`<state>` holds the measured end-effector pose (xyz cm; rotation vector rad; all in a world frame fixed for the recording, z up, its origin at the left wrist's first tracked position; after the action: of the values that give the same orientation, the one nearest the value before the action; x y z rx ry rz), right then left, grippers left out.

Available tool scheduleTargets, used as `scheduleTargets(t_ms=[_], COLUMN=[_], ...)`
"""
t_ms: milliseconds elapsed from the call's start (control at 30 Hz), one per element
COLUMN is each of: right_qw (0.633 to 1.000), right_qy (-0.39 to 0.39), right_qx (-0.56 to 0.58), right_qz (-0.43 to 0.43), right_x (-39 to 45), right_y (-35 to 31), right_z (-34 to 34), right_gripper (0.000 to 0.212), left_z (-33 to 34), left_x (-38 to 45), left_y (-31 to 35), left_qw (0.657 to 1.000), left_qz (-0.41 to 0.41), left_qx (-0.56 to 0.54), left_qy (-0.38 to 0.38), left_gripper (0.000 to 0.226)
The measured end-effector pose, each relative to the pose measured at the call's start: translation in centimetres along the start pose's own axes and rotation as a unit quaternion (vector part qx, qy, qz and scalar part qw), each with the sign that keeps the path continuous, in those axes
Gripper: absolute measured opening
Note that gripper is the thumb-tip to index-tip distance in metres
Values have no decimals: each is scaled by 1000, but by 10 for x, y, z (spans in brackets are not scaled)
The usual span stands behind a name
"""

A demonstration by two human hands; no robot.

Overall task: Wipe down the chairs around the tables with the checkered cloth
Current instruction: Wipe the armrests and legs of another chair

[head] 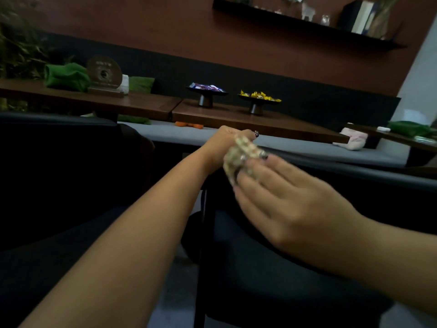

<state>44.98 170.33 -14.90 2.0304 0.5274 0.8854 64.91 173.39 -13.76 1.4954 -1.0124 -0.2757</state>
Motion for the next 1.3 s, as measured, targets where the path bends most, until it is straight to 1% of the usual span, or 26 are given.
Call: scheduleTargets(t_ms=[67, 133, 233, 333, 400, 433, 567, 600, 633, 667, 700, 733, 767, 800, 833, 867, 933, 1000, 1067, 1100, 1167, 1200, 1233, 1267, 1300], right_qw=[997, 992, 988, 987, 990, 990, 994, 996, 996, 995, 993, 989, 984, 982, 984, 989, 999, 997, 990, 988, 990, 993, 995, 996, 997], right_qy=[-21, -44, -53, -43, -32, -27, -20, -23, -31, -45, -64, -91, -117, -133, -131, -106, -25, 50, 94, 99, 87, 81, 74, 68, 63], right_qx=[-61, -96, -123, -137, -134, -132, -103, -90, -74, -58, -43, -31, -21, -10, 5, 22, 44, 35, 12, 3, -9, -15, -19, -24, -30], right_qz=[46, 67, 72, 65, 44, 29, 0, -13, -34, -61, -91, -117, -130, -130, -118, -95, -21, 52, 106, 120, 106, 86, 65, 46, 29], right_x=[8, 11, 10, 8, 6, 4, -7, -10, -14, -19, -25, -30, -32, -33, -32, -29, -20, -11, -9, -10, -13, -16, -20, -25, -31], right_y=[5, 4, -2, -7, -14, -19, -44, -51, -56, -61, -66, -69, -70, -71, -71, -69, -54, -23, 9, 20, 26, 21, 14, 5, -5], right_z=[7, 14, 21, 28, 35, 39, 63, 69, 74, 79, 83, 86, 85, 83, 79, 73, 50, 17, -10, -18, -19, -15, -8, 0, 9], right_gripper=[38, 39, 36, 33, 32, 32, 31, 31, 31, 31, 30, 28, 24, 21, 20, 19, 20, 24, 25, 25, 24, 24, 23, 22, 21], left_z=[-1, -1, -2, 4, 10, 11, 14, 14, 13, 13, 12, 13, 13, 12, 11, 13, 16, 17, 20, 21, 18, 18, 18, 17, 18], left_x=[-3, -7, -11, -13, -16, -16, -22, -23, -22, -24, -24, -23, -22, -24, -22, -21, -21, -19, -14, -14, -14, -14, -17, -16, -17], left_y=[1, 5, 2, 5, 11, 12, 21, 22, 22, 25, 24, 24, 25, 26, 23, 20, 20, 16, 13, 13, 9, 9, 8, 7, 7], left_qw=[1000, 1000, 999, 999, 999, 998, 991, 990, 989, 986, 981, 982, 985, 984, 984, 973, 941, 923, 935, 942, 942, 930, 927, 930, 938], left_qz=[1, 4, 13, 29, 32, 54, 60, 70, 72, 74, 89, 80, 64, 70, 73, 81, 105, 125, 122, 143, 153, 171, 170, 174, 173], left_qx=[-4, 6, -12, 33, 17, 40, 107, 108, 111, 142, 171, 170, 163, 163, 154, 204, 305, 346, 324, 296, 290, 317, 324, 315, 289], left_qy=[-16, -27, -28, -12, 3, 10, 56, 67, 67, 40, 20, 11, 8, 28, 46, 67, 101, 115, 79, 74, 72, 75, 79, 81, 79], left_gripper=[30, 28, 35, 38, 37, 34, 18, 20, 25, 23, 17, 13, 19, 28, 33, 31, 24, 25, 26, 23, 19, 17, 14, 8, 11])
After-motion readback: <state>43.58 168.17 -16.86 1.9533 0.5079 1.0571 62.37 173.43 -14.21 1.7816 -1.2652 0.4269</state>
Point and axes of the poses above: each hand's wrist, its own x-axis towards the middle knuckle, its own z-axis out of the palm, y = z × x, the point moved 2 cm from there along x, towards the middle knuckle, and after that the axes turned 3 degrees about z, right-handed, at the moved point
